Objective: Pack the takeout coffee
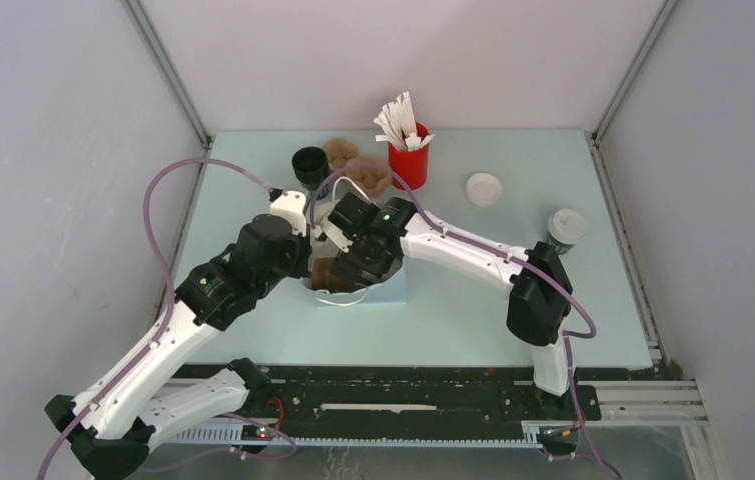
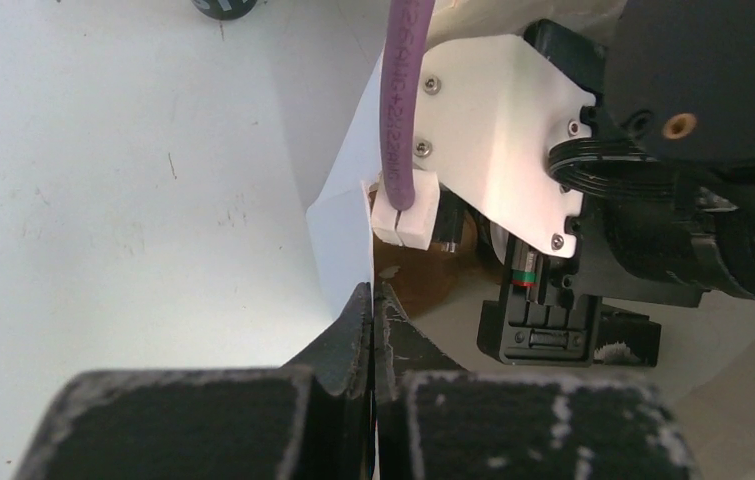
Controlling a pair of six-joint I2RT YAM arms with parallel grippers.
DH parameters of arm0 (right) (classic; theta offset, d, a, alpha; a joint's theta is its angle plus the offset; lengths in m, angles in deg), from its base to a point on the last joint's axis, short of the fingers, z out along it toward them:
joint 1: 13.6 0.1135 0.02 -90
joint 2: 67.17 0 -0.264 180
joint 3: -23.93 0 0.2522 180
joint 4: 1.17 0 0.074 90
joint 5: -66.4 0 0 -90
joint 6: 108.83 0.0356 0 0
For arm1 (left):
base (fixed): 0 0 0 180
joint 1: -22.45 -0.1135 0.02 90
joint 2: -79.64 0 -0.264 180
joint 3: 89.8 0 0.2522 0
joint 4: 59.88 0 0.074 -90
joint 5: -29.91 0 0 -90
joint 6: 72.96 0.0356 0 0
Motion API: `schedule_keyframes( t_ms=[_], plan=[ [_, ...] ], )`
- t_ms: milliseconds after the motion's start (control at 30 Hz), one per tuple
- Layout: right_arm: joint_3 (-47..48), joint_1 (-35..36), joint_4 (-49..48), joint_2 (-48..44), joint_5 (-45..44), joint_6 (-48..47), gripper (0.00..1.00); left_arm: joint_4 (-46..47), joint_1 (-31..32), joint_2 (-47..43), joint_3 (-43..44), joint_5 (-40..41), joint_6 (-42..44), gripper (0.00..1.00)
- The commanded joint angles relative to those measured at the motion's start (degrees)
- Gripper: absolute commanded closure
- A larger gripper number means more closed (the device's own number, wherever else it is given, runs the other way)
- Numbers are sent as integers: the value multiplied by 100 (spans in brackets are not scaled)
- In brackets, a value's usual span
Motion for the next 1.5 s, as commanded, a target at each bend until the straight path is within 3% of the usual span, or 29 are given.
schedule_keyframes(
  t_ms=[0, 600, 867, 1100, 1467],
  plan=[
    [455, 59, 162, -157, -136, 224, 0, 4, 24, -19, 391, 40, 26, 100],
    [1045, 216, 651, -351, -282, 564, 1, 33, 22, -90, 272, -61, 30, 100],
    [1067, 276, 681, -328, -378, 678, 13, 9, 26, -97, 229, -40, 94, 100],
    [1137, 284, 471, -609, -314, 821, 14, 3, 25, -85, 261, 24, 158, 100],
    [952, 392, 531, -546, -827, 650, 41, 27, 26, -88, 270, -12, 166, 100]
  ],
)
